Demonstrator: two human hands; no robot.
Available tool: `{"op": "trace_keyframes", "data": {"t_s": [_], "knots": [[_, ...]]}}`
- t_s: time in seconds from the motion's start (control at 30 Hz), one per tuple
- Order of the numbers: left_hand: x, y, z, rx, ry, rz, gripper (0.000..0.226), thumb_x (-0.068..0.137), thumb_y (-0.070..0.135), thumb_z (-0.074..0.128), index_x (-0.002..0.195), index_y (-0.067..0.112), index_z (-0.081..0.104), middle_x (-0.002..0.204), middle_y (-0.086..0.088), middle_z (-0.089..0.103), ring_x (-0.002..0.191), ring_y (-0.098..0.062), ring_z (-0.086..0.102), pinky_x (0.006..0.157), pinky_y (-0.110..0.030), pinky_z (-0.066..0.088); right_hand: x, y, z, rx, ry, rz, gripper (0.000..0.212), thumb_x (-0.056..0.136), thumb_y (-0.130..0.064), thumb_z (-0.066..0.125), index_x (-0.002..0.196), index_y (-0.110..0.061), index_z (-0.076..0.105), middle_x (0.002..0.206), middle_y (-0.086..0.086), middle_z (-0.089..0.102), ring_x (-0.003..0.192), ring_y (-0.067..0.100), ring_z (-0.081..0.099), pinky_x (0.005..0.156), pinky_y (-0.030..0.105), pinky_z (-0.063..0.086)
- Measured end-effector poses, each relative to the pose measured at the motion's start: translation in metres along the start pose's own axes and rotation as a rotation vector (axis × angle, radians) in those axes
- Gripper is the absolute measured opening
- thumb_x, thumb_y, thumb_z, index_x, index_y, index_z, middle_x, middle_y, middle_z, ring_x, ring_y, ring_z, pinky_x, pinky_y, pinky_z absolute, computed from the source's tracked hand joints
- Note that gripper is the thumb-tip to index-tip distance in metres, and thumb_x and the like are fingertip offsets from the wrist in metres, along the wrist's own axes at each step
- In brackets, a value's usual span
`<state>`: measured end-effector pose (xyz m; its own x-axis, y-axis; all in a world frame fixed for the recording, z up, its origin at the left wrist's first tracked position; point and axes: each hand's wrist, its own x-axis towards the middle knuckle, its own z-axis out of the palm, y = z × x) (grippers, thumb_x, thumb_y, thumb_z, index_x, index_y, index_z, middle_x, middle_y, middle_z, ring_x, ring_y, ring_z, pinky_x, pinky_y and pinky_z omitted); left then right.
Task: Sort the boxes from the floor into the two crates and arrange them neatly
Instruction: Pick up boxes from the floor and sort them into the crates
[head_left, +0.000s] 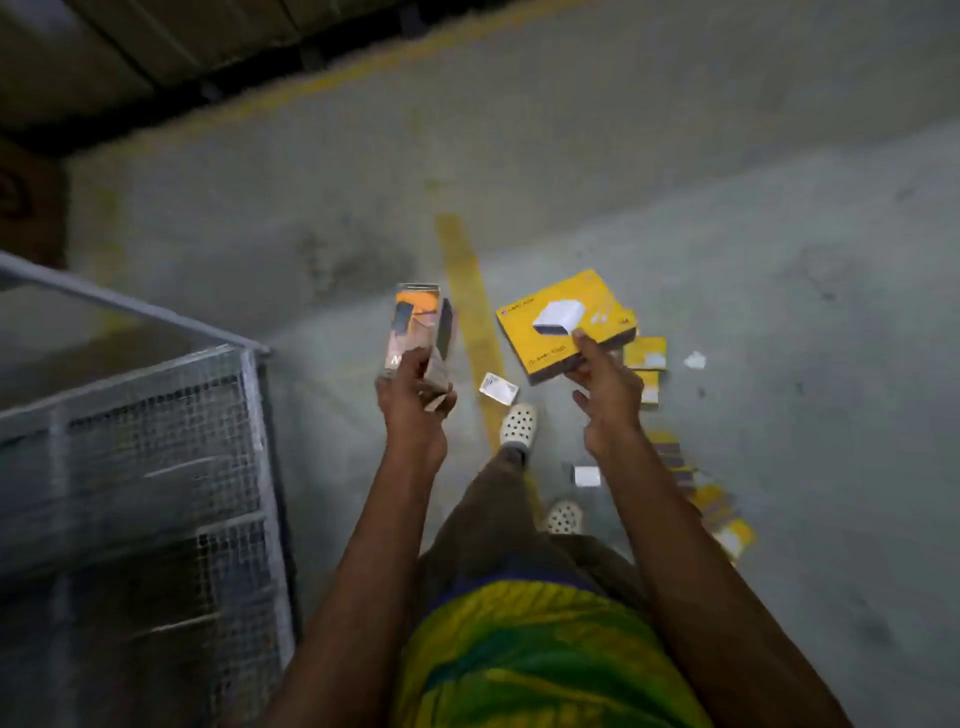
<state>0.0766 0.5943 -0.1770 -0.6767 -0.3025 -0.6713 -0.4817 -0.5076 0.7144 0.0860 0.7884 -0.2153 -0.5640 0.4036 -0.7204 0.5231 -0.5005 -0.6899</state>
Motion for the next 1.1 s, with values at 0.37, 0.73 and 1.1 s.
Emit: {"op": "trace_keyframes", "data": {"t_s": [0.37,0.73,1.1], "knots": [[-0.096,0.054,-0.188,0.854,0.726,1.058,0.066,0.058,0.006,0.085,0.121,0.015,0.066,0.125,-0.015,0.053,0.114,-0.038,0.051,0.108,-0.016,0.025,-0.128,0.050,0.131,-0.370,-0.401,-0.242,0.044,0.072,-0.045,0.089,0.076,-0.007,0.068,0.073,-0.002,0.066,0.070,0.012,0.061,0.063,0.028,0.047],[-0.095,0.170,-0.360,0.728,1.152,1.091,0.064,0.056,-0.002,0.083,0.117,0.013,0.071,0.128,-0.017,0.055,0.114,-0.040,0.051,0.108,-0.015,0.022,-0.299,0.130,0.341,-0.424,-0.906,-0.783,0.024,0.082,-0.030,0.085,0.094,-0.014,0.074,0.083,-0.003,0.074,0.069,0.004,0.062,0.068,0.025,0.051],[-0.058,0.294,-0.465,0.553,1.518,1.197,0.056,0.072,0.026,0.090,0.118,0.003,0.069,0.117,-0.024,0.055,0.113,-0.032,0.050,0.101,-0.035,0.042,-0.402,0.170,0.508,-0.254,-1.092,-0.809,0.018,0.084,-0.020,0.084,0.097,-0.019,0.071,0.079,-0.014,0.072,0.072,0.002,0.067,0.068,0.023,0.054]]}}
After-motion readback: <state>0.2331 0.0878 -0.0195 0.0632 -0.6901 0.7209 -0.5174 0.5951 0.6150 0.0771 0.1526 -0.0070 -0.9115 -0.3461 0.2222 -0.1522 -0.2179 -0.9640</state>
